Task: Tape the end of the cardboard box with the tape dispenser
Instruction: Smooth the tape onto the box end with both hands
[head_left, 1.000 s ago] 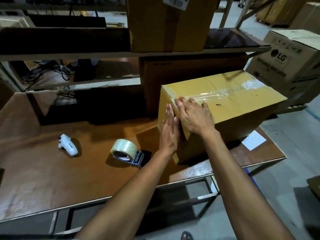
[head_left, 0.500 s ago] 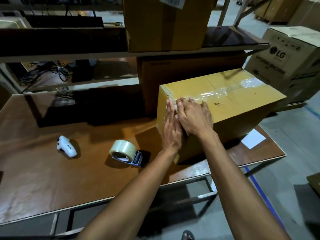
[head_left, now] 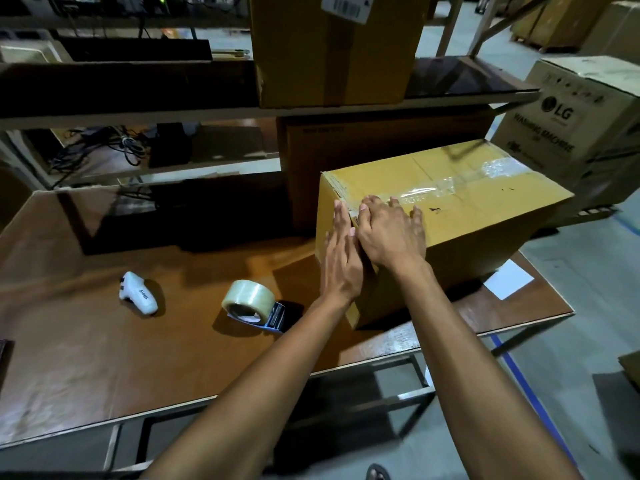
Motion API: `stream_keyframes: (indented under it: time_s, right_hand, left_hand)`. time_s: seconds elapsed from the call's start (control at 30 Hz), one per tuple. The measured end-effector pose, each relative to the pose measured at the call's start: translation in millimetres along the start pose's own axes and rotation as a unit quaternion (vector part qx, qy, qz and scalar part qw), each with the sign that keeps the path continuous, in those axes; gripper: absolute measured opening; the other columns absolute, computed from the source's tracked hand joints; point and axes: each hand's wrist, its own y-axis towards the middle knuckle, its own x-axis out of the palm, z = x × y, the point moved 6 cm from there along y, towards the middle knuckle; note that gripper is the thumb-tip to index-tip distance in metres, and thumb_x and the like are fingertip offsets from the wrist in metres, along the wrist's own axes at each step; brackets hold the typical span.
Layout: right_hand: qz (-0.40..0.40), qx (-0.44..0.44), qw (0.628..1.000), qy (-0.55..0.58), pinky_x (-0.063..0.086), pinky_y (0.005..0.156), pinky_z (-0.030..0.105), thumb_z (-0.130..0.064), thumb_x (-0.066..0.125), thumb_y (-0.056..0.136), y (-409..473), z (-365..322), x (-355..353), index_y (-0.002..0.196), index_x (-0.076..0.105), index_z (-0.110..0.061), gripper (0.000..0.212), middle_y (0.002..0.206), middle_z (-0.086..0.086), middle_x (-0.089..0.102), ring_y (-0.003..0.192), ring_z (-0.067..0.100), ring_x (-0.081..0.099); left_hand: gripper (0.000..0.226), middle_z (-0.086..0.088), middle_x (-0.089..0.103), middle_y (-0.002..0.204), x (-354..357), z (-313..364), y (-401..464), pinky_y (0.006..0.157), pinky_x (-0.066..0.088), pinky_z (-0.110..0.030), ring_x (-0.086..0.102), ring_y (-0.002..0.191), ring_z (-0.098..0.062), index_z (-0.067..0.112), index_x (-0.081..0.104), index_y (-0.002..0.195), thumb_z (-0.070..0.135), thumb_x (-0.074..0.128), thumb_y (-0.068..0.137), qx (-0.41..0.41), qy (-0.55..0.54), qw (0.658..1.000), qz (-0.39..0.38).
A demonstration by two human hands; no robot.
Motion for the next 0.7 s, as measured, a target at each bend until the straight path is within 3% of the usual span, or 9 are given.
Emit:
stream_keyframes:
  time_s: [0.13, 0.27, 0.37, 0.5, 0.6, 0.7]
  right_hand:
    - [-0.009, -0.012, 1.000, -0.003, 0.009, 0.129, 0.062, -0.046, 0.018, 0.108, 1.8, 1.3, 2.9, 0.161, 0.040, -0.023, 0.062, 0.169, -0.004, 0.037, 0.160, 0.026, 0.025]
    - [-0.011, -0.022, 1.000, -0.009, 0.011, 0.128, 0.062, -0.043, 0.020, 0.108, 2.8, 3.1, 4.7, 0.159, 0.042, -0.023, 0.060, 0.169, -0.003, 0.038, 0.159, 0.028, 0.027]
    - [-0.012, -0.026, 1.000, 0.000, 0.011, 0.129, 0.060, -0.043, 0.020, 0.109, 1.8, 2.3, 3.2, 0.163, 0.037, -0.024, 0.059, 0.170, -0.003, 0.034, 0.160, 0.026, 0.025]
    - [-0.003, -0.101, 0.990, 0.097, 0.014, 0.131, 0.051, -0.044, 0.022, 0.111, -10.5, -2.8, -9.8, 0.161, 0.040, -0.030, 0.055, 0.167, -0.008, 0.038, 0.158, 0.017, 0.029]
    - [-0.051, -0.149, 0.981, 0.114, 0.015, 0.131, 0.048, -0.048, 0.012, 0.106, -11.4, 1.3, -3.9, 0.156, 0.048, -0.037, 0.062, 0.164, -0.013, 0.042, 0.156, 0.014, 0.033]
    - [-0.063, -0.112, 0.985, 0.113, 0.023, 0.128, 0.056, -0.058, 0.005, 0.103, -3.5, 10.0, 7.4, 0.154, 0.045, -0.046, 0.066, 0.163, -0.013, 0.044, 0.155, 0.025, 0.037]
  left_hand:
    - [0.093, 0.013, 0.000, 0.182, 4.3, -13.6, -8.1, 0.136, 0.018, -0.051, 0.006, 0.169, -0.013, 0.030, 0.004, 0.175, 0.085, 0.005, 0.099, -0.030, -0.035, 0.999, 0.001]
    - [0.099, 0.010, 0.004, 0.182, 3.8, -32.6, -19.7, 0.132, 0.026, -0.057, 0.015, 0.168, -0.019, 0.034, 0.003, 0.174, 0.091, 0.002, 0.093, -0.040, -0.004, 0.999, -0.036]
    - [0.095, 0.007, -0.005, 0.182, -2.8, -24.1, -16.8, 0.136, 0.012, -0.052, 0.000, 0.169, -0.011, 0.026, 0.000, 0.174, 0.084, -0.002, 0.099, -0.020, 0.043, 0.998, -0.040]
    - [0.066, 0.007, -0.007, 0.183, -1.1, -3.4, -17.1, 0.137, 0.011, -0.054, -0.004, 0.168, -0.007, 0.026, -0.001, 0.175, 0.049, 0.016, 0.116, 0.049, 0.039, 0.998, -0.014]
    - [0.065, 0.011, -0.008, 0.182, 4.4, -13.0, -22.4, 0.136, 0.014, -0.054, -0.002, 0.168, -0.007, 0.034, -0.006, 0.173, 0.049, 0.020, 0.116, 0.037, 0.050, 0.998, -0.030]
    - [0.064, 0.010, -0.004, 0.182, 5.3, -28.2, -28.3, 0.136, 0.017, -0.053, 0.005, 0.169, -0.010, 0.035, -0.007, 0.171, 0.050, 0.021, 0.116, 0.021, 0.083, 0.995, -0.054]
